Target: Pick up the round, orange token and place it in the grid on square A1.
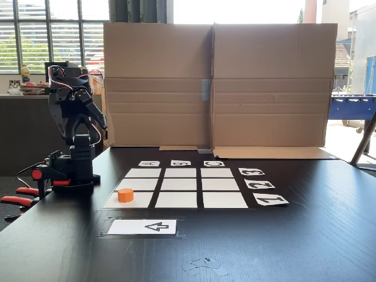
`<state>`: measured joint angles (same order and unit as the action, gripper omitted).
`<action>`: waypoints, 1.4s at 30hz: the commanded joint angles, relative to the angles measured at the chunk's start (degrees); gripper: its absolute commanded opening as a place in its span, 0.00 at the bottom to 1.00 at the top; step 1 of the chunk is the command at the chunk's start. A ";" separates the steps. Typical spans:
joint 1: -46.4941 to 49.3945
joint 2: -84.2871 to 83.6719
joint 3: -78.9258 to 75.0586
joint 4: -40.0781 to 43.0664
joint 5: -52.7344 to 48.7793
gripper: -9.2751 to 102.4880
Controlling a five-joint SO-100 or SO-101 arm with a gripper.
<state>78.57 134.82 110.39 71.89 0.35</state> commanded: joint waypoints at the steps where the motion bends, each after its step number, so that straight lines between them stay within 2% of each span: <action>1: 4.75 4.57 -2.37 6.50 -2.72 0.36; 7: 14.59 11.78 -2.02 16.17 -4.66 0.33; 11: 20.83 18.11 1.76 16.52 -5.80 0.30; 16: 25.84 25.14 14.50 16.52 -11.87 0.25; 27: 25.93 33.84 36.04 12.13 -12.66 0.20; 33: 25.84 36.65 37.79 10.46 -12.39 0.19; 42: 26.02 45.62 54.32 -2.90 -12.66 0.16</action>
<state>100.02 178.33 162.51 71.37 -12.22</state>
